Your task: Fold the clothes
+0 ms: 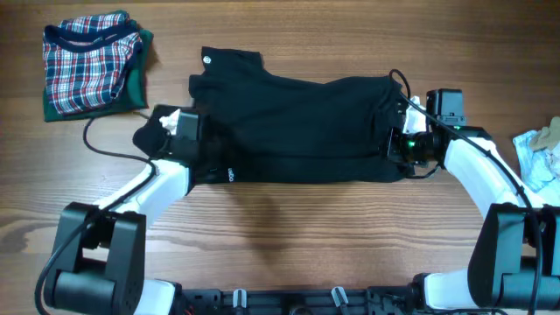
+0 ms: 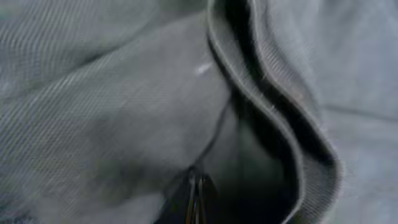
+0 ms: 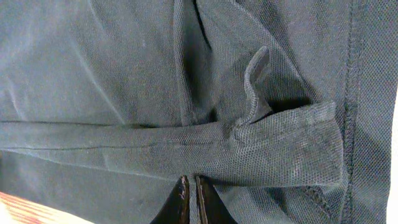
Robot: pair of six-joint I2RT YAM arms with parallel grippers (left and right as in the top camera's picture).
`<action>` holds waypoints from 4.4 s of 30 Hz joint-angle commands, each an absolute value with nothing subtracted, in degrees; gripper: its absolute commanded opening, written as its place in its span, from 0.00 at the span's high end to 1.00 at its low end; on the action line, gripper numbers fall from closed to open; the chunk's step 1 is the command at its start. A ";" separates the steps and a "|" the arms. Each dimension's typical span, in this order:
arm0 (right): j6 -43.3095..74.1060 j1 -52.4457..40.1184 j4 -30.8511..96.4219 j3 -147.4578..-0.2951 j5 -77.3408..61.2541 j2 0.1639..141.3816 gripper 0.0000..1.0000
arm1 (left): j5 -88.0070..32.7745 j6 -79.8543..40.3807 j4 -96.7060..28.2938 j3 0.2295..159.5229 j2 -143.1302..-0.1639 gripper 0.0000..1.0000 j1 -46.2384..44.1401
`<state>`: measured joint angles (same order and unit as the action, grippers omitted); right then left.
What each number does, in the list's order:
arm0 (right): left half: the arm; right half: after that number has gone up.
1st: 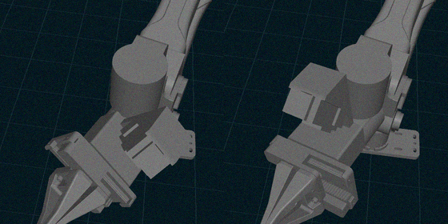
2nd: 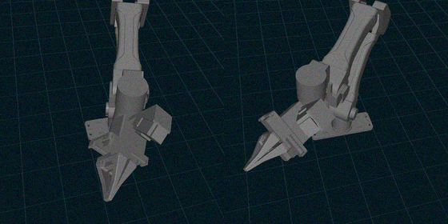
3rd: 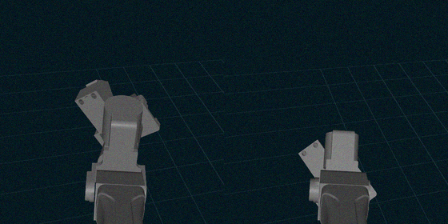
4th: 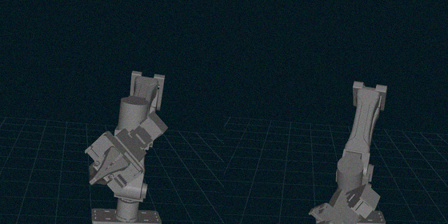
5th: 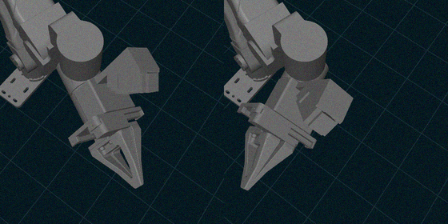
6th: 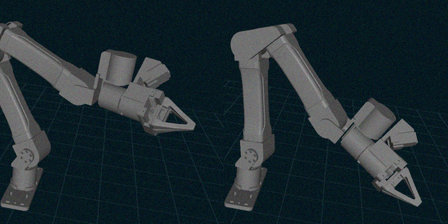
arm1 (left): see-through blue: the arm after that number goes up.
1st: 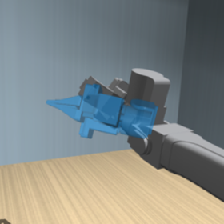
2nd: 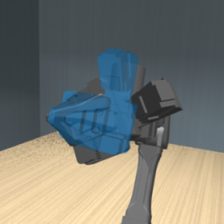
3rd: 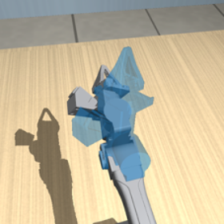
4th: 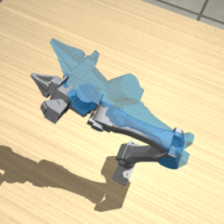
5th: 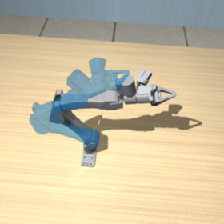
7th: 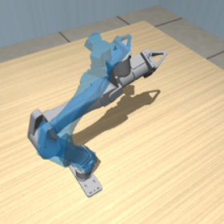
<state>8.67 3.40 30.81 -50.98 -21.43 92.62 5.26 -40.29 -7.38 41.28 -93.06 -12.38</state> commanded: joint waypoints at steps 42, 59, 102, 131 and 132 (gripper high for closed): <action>18.52 3.16 22.98 -42.09 -20.36 81.87 0.96 | 3.25 -50.41 -32.38 41.08 -93.56 0.96 -12.47; 41.21 3.18 40.88 -42.09 -3.99 98.04 0.96 | 3.22 -50.41 -32.64 41.10 -93.56 0.94 -12.47; -0.43 3.16 56.95 -81.47 -25.56 88.51 0.32 | 0.36 -16.16 -38.72 84.88 -95.81 0.22 -12.51; -2.81 3.16 60.31 -81.25 -22.48 89.06 0.28 | -1.28 -4.95 -8.03 87.39 -130.89 0.34 -9.26; -2.83 3.16 60.31 -81.25 -22.50 89.06 0.28 | -1.28 -4.95 -7.90 87.39 -130.89 0.37 -9.26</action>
<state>-1.83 3.18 60.23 -80.31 -23.27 88.92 -0.34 -5.52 -7.86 86.83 -129.19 -9.26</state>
